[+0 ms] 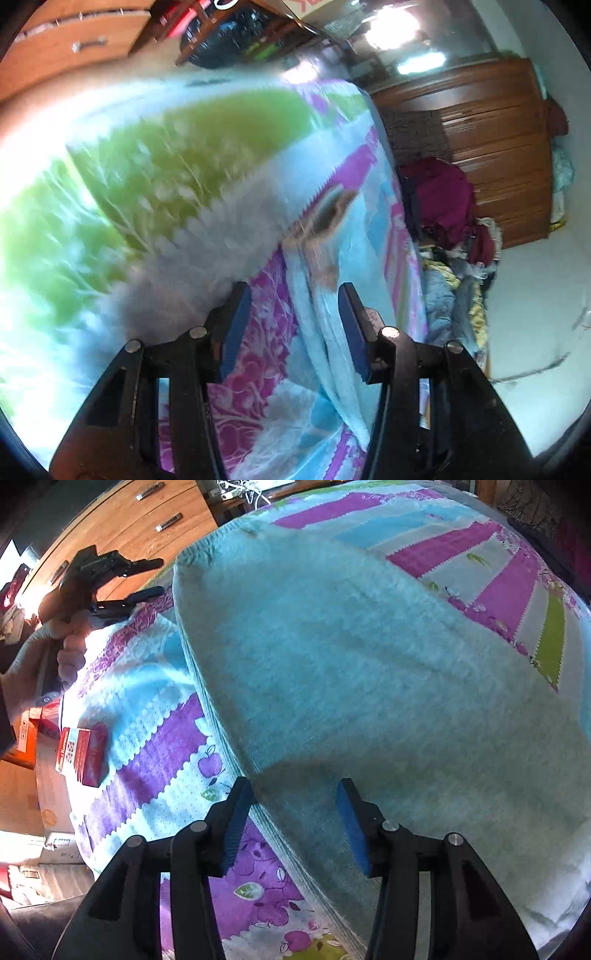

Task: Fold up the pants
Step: 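Grasp the sweatpants cuff with the left gripper and fold it over the stack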

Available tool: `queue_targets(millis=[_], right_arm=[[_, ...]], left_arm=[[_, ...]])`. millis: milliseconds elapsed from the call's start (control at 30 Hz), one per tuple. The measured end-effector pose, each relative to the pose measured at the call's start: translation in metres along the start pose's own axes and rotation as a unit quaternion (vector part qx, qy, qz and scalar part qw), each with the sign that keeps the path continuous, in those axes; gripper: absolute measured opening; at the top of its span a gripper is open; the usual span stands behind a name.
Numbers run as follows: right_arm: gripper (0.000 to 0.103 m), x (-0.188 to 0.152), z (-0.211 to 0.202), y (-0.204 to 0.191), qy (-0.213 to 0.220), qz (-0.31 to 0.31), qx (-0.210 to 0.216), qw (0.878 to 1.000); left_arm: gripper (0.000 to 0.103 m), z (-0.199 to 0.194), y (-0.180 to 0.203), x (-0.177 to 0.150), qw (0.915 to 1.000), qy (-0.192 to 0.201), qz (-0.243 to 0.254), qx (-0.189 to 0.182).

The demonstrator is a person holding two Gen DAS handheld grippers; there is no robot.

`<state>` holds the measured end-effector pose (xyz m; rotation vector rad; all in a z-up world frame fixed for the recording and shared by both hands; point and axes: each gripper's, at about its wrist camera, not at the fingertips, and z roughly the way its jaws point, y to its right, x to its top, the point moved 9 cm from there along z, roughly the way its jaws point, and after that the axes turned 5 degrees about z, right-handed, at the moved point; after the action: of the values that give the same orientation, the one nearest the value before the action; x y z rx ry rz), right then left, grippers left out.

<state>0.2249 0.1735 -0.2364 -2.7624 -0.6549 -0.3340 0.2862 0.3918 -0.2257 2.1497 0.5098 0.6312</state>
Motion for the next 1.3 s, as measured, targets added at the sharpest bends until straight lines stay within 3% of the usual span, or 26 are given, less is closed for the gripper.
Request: queue_targets(millis=[67, 167, 400, 567, 633, 700, 733, 767, 867, 900, 1000, 1133, 1200, 1233, 1267, 1300], right_arm=[[0.054, -0.001, 0.006, -0.003, -0.006, -0.001, -0.003, 1.000], [0.059, 0.002, 0.012, -0.006, -0.017, -0.013, -0.009, 1.000], [0.060, 0.013, 0.026, -0.018, -0.045, -0.041, -0.020, 0.998], [0.060, 0.033, 0.026, -0.034, -0.052, -0.055, -0.001, 0.997], [0.060, 0.050, 0.020, -0.045, -0.053, -0.063, 0.028, 0.996], [0.060, 0.085, 0.007, -0.056, -0.042, -0.065, 0.077, 0.994], [0.060, 0.109, 0.001, -0.059, -0.032, -0.077, 0.094, 0.992], [0.060, 0.135, -0.003, -0.061, -0.024, -0.093, 0.105, 0.990], [0.060, 0.227, -0.003, -0.059, -0.003, -0.135, 0.127, 0.983], [0.059, 0.256, 0.002, -0.052, 0.000, -0.141, 0.115, 0.983], [0.059, 0.309, 0.005, -0.024, 0.024, -0.086, 0.113, 0.990], [0.059, 0.305, -0.010, 0.023, 0.076, 0.002, 0.070, 0.995], [0.059, 0.280, -0.021, 0.059, 0.109, 0.044, -0.005, 0.993], [0.058, 0.260, -0.032, 0.077, 0.123, 0.054, -0.068, 0.989], [0.051, 0.239, -0.039, 0.093, 0.130, 0.058, -0.125, 0.982], [0.034, 0.212, -0.048, 0.107, 0.133, 0.070, -0.172, 0.974]], left_arm=[[0.049, 0.009, 0.006, 0.000, 0.9998, -0.005, -0.001, -0.021], [0.047, 0.022, 0.008, -0.004, 0.9998, -0.018, 0.008, -0.008], [0.047, 0.031, 0.023, -0.007, 0.9987, -0.031, 0.025, -0.031], [0.046, 0.039, 0.024, -0.003, 0.9989, -0.023, 0.031, -0.028], [0.046, 0.042, 0.028, 0.001, 0.9989, -0.017, 0.035, -0.027], [0.041, 0.043, 0.032, 0.000, 0.9982, -0.019, 0.050, -0.027], [0.024, 0.042, 0.035, -0.002, 0.9976, -0.019, 0.060, -0.028], [0.014, 0.040, 0.035, -0.005, 0.9972, -0.020, 0.067, -0.029], [0.011, 0.032, 0.035, -0.013, 0.9957, -0.007, 0.086, -0.033], [0.011, 0.030, 0.033, -0.012, 0.9960, -0.004, 0.083, -0.033], [0.013, 0.032, 0.025, -0.006, 0.9973, -0.005, 0.069, -0.026], [0.021, 0.043, 0.027, 0.002, 0.9966, -0.023, 0.078, -0.011], [0.021, 0.045, 0.030, 0.005, 0.9957, -0.021, 0.089, -0.014], [0.020, 0.047, 0.033, 0.006, 0.9950, -0.021, 0.096, -0.019], [0.019, 0.048, 0.033, 0.005, 0.9947, -0.020, 0.099, -0.021], [0.017, 0.048, 0.036, 0.006, 0.9944, -0.017, 0.103, -0.020]])
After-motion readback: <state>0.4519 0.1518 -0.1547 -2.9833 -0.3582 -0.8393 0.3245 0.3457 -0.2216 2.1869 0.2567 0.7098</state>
